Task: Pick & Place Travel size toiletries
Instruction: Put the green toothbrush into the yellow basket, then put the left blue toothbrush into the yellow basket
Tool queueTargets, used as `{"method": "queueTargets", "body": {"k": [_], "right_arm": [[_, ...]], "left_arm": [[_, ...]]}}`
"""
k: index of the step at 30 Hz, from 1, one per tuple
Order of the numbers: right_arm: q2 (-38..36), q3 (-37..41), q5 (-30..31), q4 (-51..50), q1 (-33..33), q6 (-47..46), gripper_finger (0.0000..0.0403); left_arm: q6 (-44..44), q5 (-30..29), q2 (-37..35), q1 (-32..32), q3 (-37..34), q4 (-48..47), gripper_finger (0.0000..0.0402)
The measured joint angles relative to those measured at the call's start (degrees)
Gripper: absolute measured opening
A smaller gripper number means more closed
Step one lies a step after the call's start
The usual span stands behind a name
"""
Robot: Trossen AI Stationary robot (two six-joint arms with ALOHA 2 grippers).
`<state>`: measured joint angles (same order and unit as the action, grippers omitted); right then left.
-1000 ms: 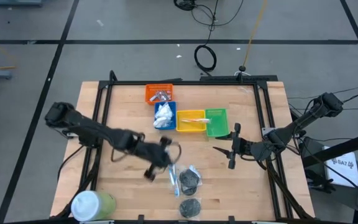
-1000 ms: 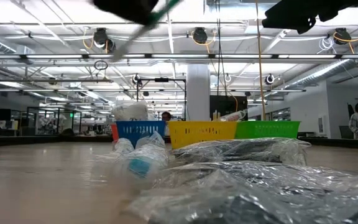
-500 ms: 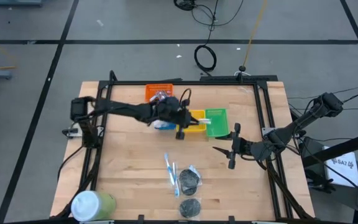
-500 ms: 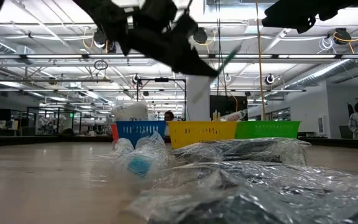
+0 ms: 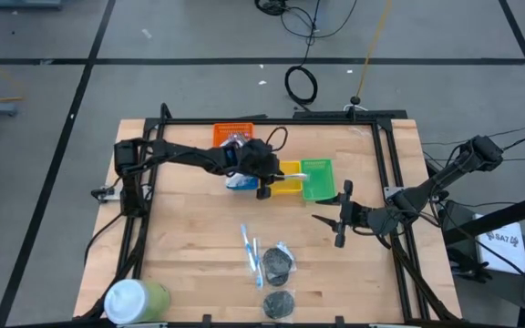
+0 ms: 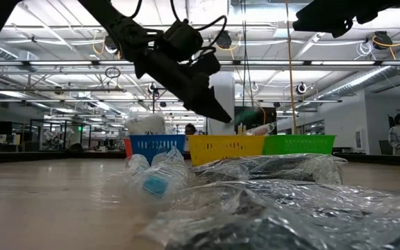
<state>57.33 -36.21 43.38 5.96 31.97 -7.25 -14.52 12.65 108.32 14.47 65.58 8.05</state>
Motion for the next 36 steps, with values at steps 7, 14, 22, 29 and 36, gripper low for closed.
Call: {"method": "queueTargets", "body": {"k": [7, 14, 22, 29, 36], "right_arm": [[0.0, 0.0, 0.0, 0.0, 0.0, 0.1, 0.0171], [0.0, 0.0, 0.0, -0.4, 0.0, 0.0, 0.0171], [0.0, 0.0, 0.0, -0.6, 0.0, 0.0, 0.0171], [0.0, 0.0, 0.0, -0.4, 0.0, 0.0, 0.0171], [0.0, 0.0, 0.0, -0.2, 0.0, -0.6, 0.0171]], "left_arm": [[-0.8, -15.3, -0.2, -2.8, 0.0, -2.4, 0.0162], [0.4, -11.7, -10.5, -9.1, 0.2, -19.3, 0.024], [7.1, -12.0, -16.3, -22.5, 0.1, -39.5, 0.025], [5.2, -14.8, -10.1, -28.9, 0.1, -39.8, 0.025], [0.3, -14.8, -2.7, -29.6, 0.1, -38.3, 0.025]]}}
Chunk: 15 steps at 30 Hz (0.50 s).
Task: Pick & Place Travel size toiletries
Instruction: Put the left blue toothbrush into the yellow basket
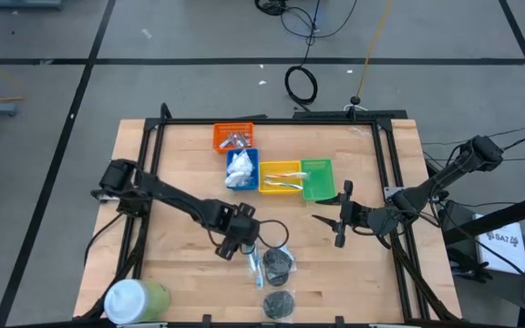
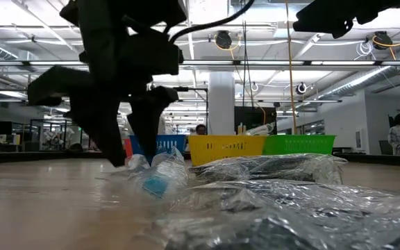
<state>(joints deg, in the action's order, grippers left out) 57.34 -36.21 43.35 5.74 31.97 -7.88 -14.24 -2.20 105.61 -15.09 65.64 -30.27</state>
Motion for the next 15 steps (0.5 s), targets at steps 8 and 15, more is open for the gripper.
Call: {"method": "queueTargets", "body": {"k": [8, 15], "right_arm": [[0.0, 0.0, 0.0, 0.0, 0.0, -0.2, 0.0171], [0.0, 0.0, 0.0, 0.0, 0.0, -0.2, 0.0171]], "left_arm": [[-4.8, 0.9, 3.5, -0.1, 0.2, 2.3, 0.025], [-2.7, 4.8, 5.4, 0.1, 0.3, -1.1, 0.0222]]}}
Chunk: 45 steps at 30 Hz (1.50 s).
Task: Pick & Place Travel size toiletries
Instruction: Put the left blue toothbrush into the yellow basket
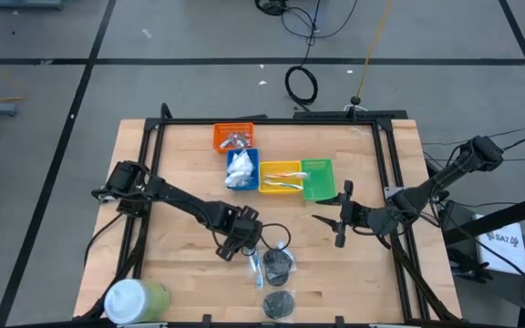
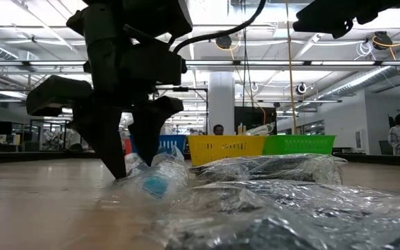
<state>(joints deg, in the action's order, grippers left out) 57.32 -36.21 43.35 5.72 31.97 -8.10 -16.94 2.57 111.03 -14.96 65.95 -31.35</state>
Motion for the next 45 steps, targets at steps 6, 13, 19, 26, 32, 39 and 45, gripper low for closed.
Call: {"method": "queueTargets", "body": {"k": [6, 13, 19, 26, 32, 39, 45], "right_arm": [[0.0, 0.0, -0.1, 0.0, 0.0, 0.0, 0.0171], [0.0, 0.0, -0.1, 0.0, 0.0, 0.2, 0.0171], [0.0, 0.0, -0.1, -0.1, 0.0, 0.2, 0.0171], [0.0, 0.0, 0.0, -0.1, 0.0, 0.2, 0.0171], [0.0, 0.0, 0.0, 0.0, 0.0, 0.2, 0.0171], [0.0, 0.0, 0.0, -0.1, 0.0, 0.2, 0.0171], [0.0, 0.0, 0.0, 0.0, 0.0, 0.2, 0.0171]], "left_arm": [[2.6, 3.2, 0.0, 0.0, 0.0, -3.1, 0.0109], [5.1, 8.2, -2.2, -0.1, -0.2, -11.6, 0.0016], [5.5, 7.3, -10.1, -0.3, -0.7, -12.7, 0.0009], [-3.2, -3.0, -19.3, 6.3, -0.4, 7.5, 0.0006], [-9.1, -0.5, -16.5, 17.8, -0.4, 24.8, 0.0005], [-4.8, 13.5, -9.0, 27.2, -0.4, 37.8, 0.0009], [-3.3, 17.9, -4.0, 30.6, -0.3, 42.0, 0.0013]]}}
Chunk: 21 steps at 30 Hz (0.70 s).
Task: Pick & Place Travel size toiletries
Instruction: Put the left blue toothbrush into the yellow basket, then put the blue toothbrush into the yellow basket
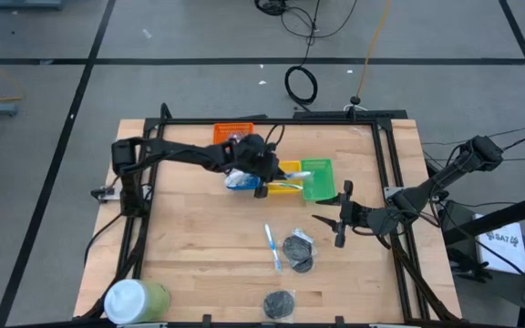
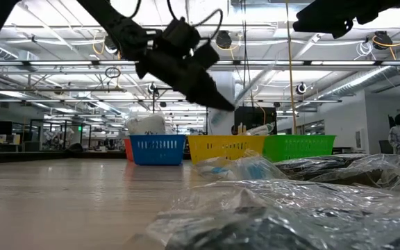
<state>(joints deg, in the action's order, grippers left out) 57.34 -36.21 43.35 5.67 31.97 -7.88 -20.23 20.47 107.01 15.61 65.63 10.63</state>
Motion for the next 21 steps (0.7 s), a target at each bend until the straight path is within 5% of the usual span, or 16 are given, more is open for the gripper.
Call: {"method": "queueTargets", "body": {"k": [5, 12, 21], "right_arm": [[0.0, 0.0, 0.0, 0.0, 0.0, 0.0, 0.0171], [0.0, 0.0, 0.0, -0.2, 0.0, 0.0, 0.0171], [0.0, 0.0, 0.0, -0.2, 0.0, 0.2, 0.0171]], "left_arm": [[1.5, -1.3, 1.4, 0.4, 0.0, -1.1, 0.0037], [2.3, -18.2, 0.2, -1.7, 0.0, -6.3, 0.0104], [1.9, -20.2, 0.0, -4.5, 0.0, -6.7, 0.0231]]}}
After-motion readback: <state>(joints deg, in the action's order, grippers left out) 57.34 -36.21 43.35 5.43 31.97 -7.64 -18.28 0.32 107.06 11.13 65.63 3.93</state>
